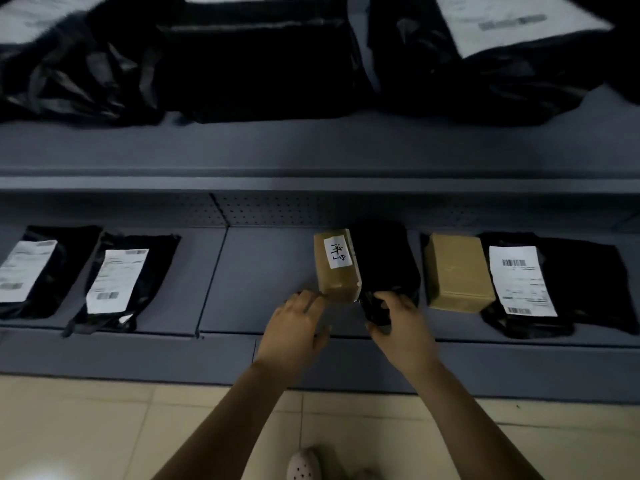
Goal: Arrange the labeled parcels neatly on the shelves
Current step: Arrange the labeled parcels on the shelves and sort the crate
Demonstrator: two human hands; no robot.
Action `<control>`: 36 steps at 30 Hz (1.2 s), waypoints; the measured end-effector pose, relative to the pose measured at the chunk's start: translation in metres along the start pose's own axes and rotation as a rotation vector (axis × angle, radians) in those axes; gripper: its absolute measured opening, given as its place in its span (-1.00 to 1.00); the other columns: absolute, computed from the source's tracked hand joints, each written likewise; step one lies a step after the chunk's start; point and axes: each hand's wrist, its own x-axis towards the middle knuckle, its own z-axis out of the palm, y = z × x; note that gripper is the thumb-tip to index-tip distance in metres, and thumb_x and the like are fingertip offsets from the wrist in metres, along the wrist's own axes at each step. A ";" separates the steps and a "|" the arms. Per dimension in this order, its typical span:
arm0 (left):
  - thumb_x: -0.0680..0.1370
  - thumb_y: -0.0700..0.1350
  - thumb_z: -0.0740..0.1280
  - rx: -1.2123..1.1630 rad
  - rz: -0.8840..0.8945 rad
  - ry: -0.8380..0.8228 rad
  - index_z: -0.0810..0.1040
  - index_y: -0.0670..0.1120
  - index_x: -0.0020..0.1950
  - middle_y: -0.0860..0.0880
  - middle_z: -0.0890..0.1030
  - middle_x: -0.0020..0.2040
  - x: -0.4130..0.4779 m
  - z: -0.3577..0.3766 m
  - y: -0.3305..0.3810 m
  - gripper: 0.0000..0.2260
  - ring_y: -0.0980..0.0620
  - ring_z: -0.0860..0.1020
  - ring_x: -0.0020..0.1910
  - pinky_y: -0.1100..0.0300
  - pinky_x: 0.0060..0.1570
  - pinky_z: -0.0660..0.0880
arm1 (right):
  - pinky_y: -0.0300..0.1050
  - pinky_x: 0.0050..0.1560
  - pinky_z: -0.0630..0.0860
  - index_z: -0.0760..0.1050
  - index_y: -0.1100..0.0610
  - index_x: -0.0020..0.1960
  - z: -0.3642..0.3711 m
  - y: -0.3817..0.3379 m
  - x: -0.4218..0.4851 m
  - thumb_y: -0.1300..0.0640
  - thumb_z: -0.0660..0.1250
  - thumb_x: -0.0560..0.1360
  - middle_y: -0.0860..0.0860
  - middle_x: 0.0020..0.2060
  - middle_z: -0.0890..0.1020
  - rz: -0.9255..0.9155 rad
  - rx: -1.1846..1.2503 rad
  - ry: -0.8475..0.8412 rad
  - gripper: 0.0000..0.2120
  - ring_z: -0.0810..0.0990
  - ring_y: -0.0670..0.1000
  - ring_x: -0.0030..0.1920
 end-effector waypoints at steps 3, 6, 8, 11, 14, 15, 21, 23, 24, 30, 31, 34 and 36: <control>0.53 -0.07 0.37 -0.036 -0.039 -0.025 0.41 -0.08 0.40 -0.09 0.43 0.36 0.023 0.025 -0.011 -0.55 -0.14 0.45 0.26 -0.01 0.19 0.46 | -0.01 0.22 0.51 0.34 0.07 0.45 0.014 0.012 0.030 0.05 0.37 0.53 0.10 0.30 0.47 0.015 0.000 -0.004 -0.48 0.47 0.11 0.30; 0.57 -0.05 0.30 -0.085 -0.074 -0.065 0.21 -0.05 0.53 -0.06 0.18 0.55 0.037 0.047 -0.016 -0.45 -0.10 0.26 0.45 0.02 0.38 0.32 | -0.03 0.32 0.41 0.30 0.08 0.49 0.028 0.020 0.054 0.06 0.32 0.57 0.11 0.39 0.39 0.019 -0.020 -0.008 -0.48 0.39 0.11 0.38; 0.59 -0.04 0.28 -0.100 -0.082 -0.085 0.13 -0.02 0.57 -0.02 0.06 0.59 0.040 0.058 -0.018 -0.41 -0.06 0.12 0.53 0.05 0.43 0.25 | -0.06 0.34 0.36 0.32 0.10 0.48 0.036 0.022 0.064 0.09 0.29 0.58 0.11 0.39 0.38 -0.011 -0.031 -0.015 -0.52 0.37 0.12 0.39; 0.59 -0.05 0.29 -0.103 -0.097 -0.058 0.04 0.02 0.59 0.03 0.00 0.60 0.034 0.066 -0.023 -0.36 -0.01 0.05 0.56 0.06 0.43 0.23 | -0.04 0.27 0.43 0.44 0.11 0.37 0.046 0.022 0.070 0.13 0.29 0.57 0.09 0.30 0.45 -0.107 -0.006 0.004 -0.63 0.45 0.12 0.29; 0.57 -0.07 0.31 -0.139 -0.166 -0.008 0.04 0.01 0.58 0.02 0.06 0.59 0.023 0.061 -0.033 -0.33 -0.03 0.19 0.51 0.08 0.38 0.28 | -0.10 0.24 0.44 0.45 0.08 0.37 0.053 0.015 0.069 0.12 0.35 0.54 0.10 0.26 0.45 -0.157 0.105 0.038 -0.60 0.47 0.12 0.26; 0.56 -0.07 0.33 -0.168 -0.190 0.004 0.05 0.00 0.58 0.00 0.12 0.58 0.020 0.059 -0.037 -0.33 -0.06 0.26 0.48 0.07 0.35 0.32 | -0.15 0.23 0.40 0.42 0.07 0.39 0.055 0.012 0.070 0.11 0.37 0.54 0.10 0.28 0.44 -0.141 0.153 0.032 -0.56 0.46 0.12 0.27; 0.56 -0.05 0.34 -0.305 -0.249 0.013 -0.07 0.07 0.58 -0.02 0.33 0.48 0.005 0.048 -0.059 -0.26 -0.03 0.41 0.36 0.16 0.16 0.42 | -0.09 0.32 0.41 0.28 -0.03 0.48 0.071 -0.009 0.080 0.07 0.36 0.54 0.03 0.39 0.43 -0.032 0.368 -0.122 -0.46 0.45 0.05 0.35; 0.55 -0.04 0.36 -0.350 -0.253 -0.008 -0.08 0.10 0.58 0.00 0.32 0.49 0.001 0.050 -0.065 -0.24 0.01 0.38 0.39 0.23 0.15 0.40 | 0.01 0.31 0.46 0.32 -0.05 0.45 0.078 -0.013 0.079 0.09 0.36 0.54 0.03 0.36 0.46 -0.074 0.391 -0.118 -0.49 0.49 0.03 0.31; 0.54 -0.04 0.37 -0.380 -0.271 -0.016 -0.07 0.11 0.57 0.00 0.33 0.48 -0.001 0.052 -0.068 -0.23 0.02 0.38 0.38 0.23 0.15 0.41 | 0.03 0.30 0.48 0.34 -0.05 0.44 0.081 -0.015 0.078 0.10 0.36 0.54 0.03 0.35 0.46 -0.105 0.387 -0.116 -0.50 0.49 0.02 0.30; 0.54 -0.08 0.38 -0.505 -0.379 0.001 0.07 0.06 0.49 0.02 0.41 0.38 -0.008 0.062 -0.079 -0.36 0.06 0.49 0.24 0.18 0.07 0.52 | -0.05 0.26 0.49 0.40 -0.03 0.40 0.097 -0.018 0.072 0.14 0.36 0.55 0.01 0.33 0.41 -0.261 0.316 -0.074 -0.56 0.49 -0.02 0.25; 0.54 -0.10 0.38 -0.519 -0.391 0.003 0.08 0.05 0.49 0.02 0.42 0.38 -0.008 0.063 -0.080 -0.37 0.07 0.48 0.24 0.18 0.08 0.52 | -0.03 0.24 0.51 0.39 -0.03 0.40 0.098 -0.019 0.072 0.12 0.35 0.55 0.00 0.33 0.42 -0.250 0.331 -0.073 -0.56 0.50 -0.04 0.23; 0.54 -0.12 0.38 -0.545 -0.424 0.021 0.12 0.04 0.49 0.04 0.44 0.37 -0.003 0.063 -0.087 -0.38 0.07 0.46 0.29 0.17 0.15 0.50 | -0.03 0.19 0.54 0.31 -0.03 0.46 0.095 -0.023 0.075 -0.02 0.30 0.57 0.03 0.38 0.43 -0.095 0.416 -0.097 -0.52 0.55 -0.02 0.19; 0.53 -0.10 0.40 -0.574 -0.430 0.032 0.12 0.03 0.51 0.06 0.45 0.36 0.002 0.063 -0.092 -0.35 0.12 0.43 0.31 0.19 0.20 0.46 | -0.03 0.26 0.46 0.25 -0.01 0.50 0.092 -0.026 0.079 -0.12 0.25 0.58 0.05 0.43 0.39 0.040 0.418 -0.160 -0.47 0.51 0.05 0.27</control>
